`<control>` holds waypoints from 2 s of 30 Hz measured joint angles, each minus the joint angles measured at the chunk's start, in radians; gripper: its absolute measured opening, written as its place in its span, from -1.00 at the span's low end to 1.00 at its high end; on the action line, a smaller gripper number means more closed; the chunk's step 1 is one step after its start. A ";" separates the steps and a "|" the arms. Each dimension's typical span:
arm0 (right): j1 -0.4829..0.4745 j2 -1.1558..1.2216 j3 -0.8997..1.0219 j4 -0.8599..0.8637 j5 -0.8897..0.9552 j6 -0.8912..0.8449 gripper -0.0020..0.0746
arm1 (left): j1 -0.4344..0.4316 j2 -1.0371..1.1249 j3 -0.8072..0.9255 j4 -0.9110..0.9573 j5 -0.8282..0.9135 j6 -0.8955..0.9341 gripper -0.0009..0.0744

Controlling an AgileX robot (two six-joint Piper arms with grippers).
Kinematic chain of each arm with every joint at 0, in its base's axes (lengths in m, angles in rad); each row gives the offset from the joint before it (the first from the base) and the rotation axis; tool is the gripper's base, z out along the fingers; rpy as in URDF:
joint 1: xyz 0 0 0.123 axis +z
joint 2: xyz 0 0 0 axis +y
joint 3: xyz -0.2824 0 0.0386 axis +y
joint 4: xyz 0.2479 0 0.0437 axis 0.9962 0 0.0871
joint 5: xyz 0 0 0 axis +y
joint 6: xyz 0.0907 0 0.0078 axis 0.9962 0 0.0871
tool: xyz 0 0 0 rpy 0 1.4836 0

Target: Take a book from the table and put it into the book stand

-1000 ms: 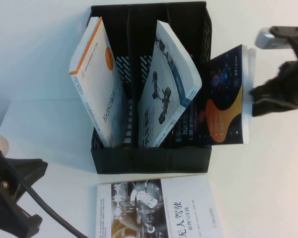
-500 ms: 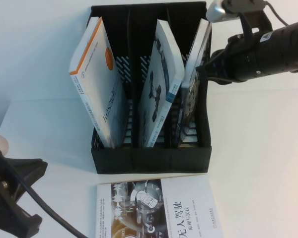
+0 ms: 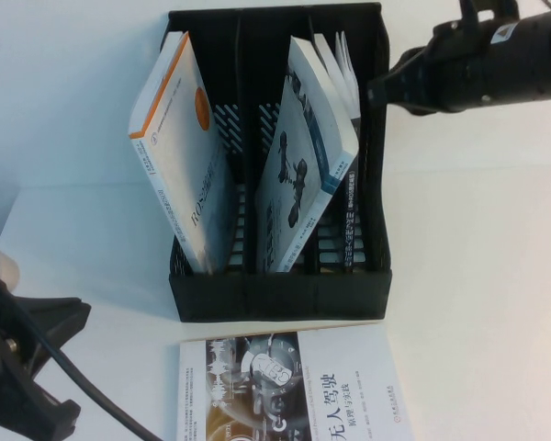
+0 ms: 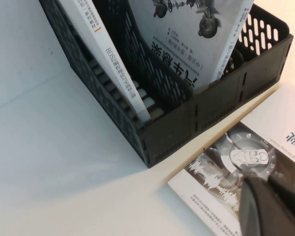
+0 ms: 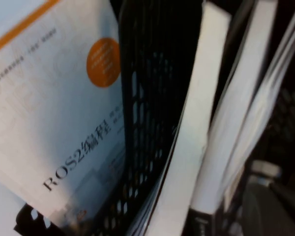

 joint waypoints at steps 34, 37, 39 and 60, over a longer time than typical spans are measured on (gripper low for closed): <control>-0.002 -1.216 1.061 -0.707 0.080 0.595 -0.93 | 0.000 -0.370 0.340 0.066 -0.466 0.012 -0.99; -0.002 -1.281 1.107 -0.707 0.100 0.598 -0.93 | 0.000 -0.370 0.347 0.066 -0.462 0.012 -0.99; -0.002 -1.306 1.125 -0.700 0.137 0.598 -0.93 | 0.000 -0.370 0.348 0.068 -0.452 0.012 -0.99; -0.002 -1.316 1.149 -0.663 0.207 0.603 -0.94 | 0.000 -0.370 0.348 0.070 -0.429 0.008 -0.99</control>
